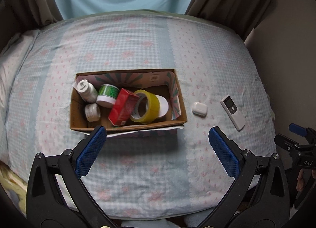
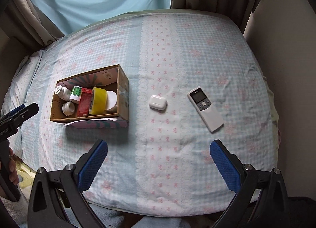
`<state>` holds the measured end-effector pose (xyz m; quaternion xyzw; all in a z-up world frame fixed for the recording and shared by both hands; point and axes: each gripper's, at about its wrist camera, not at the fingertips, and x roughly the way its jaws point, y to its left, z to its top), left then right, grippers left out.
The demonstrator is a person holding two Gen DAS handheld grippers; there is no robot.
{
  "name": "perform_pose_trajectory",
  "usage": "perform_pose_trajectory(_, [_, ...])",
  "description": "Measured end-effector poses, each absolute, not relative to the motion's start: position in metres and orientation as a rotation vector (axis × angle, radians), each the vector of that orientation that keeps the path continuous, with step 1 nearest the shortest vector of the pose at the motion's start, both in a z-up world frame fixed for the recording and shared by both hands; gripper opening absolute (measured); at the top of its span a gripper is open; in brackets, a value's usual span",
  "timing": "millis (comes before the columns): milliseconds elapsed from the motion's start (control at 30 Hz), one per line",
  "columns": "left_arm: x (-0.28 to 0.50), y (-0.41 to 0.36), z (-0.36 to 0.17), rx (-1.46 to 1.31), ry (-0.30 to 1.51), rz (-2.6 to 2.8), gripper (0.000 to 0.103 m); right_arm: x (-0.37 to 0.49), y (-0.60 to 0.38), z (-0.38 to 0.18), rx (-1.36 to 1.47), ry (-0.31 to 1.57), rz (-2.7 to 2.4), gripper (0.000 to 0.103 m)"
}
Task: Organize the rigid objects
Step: 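Raise both tools from the box and move toward the earbud case and remote, then close the left tool on the white earbud case while the right tool grips the white remote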
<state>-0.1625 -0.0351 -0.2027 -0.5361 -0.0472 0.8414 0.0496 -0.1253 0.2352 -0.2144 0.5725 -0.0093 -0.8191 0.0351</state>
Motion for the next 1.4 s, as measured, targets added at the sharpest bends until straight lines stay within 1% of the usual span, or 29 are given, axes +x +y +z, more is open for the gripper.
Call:
perform_pose_trajectory(133, [-0.153,0.02,-0.214,-1.639,-0.129,2.58,0.103,-0.129,0.28,-0.222,1.771,0.038,-2.502,0.103])
perform_pose_trajectory(267, [-0.146,0.064,-0.225,-1.635,-0.132,2.583,0.103,-0.138,0.319,-0.235,1.786,-0.007,-2.446,0.103])
perform_pose_trajectory(367, [-0.144,0.092,-0.237,-1.638,-0.116,2.577,0.103,-0.147,0.335,-0.244,1.781,0.03,-2.421,0.103])
perform_pose_trajectory(533, [-0.152,0.133,-0.278,-1.632,-0.063,2.561,0.103,-0.164,0.352,-0.266,1.719,0.029,-2.399,0.103])
perform_pose_trajectory(667, [-0.163,0.156,-0.319,-1.603,-0.018,2.575,0.103,-0.176,0.358,-0.297,1.667,0.134,-2.397,0.103])
perform_pose_trajectory(833, [-0.189,0.171,-0.38,-1.625,0.011,2.545,0.103,-0.191,0.363,-0.345,1.637,0.229,-2.379,0.103])
perform_pose_trajectory(933, [-0.212,0.177,-0.419,-1.657,0.048,2.521,0.103,-0.203,0.366,-0.372,1.631,0.226,-2.372,0.103])
perform_pose_trajectory(1067, [-0.239,0.177,-0.464,-1.715,0.024,2.485,0.103,-0.218,0.366,-0.41,1.651,0.217,-2.336,0.103])
perform_pose_trajectory(1233, [-0.258,0.178,-0.491,-1.72,0.034,2.491,0.103,-0.232,0.358,-0.448,1.671,0.272,-2.29,0.1])
perform_pose_trajectory(1400, [-0.266,0.178,-0.499,-1.701,0.068,2.484,0.103,-0.24,0.353,-0.464,1.665,0.307,-2.274,0.1])
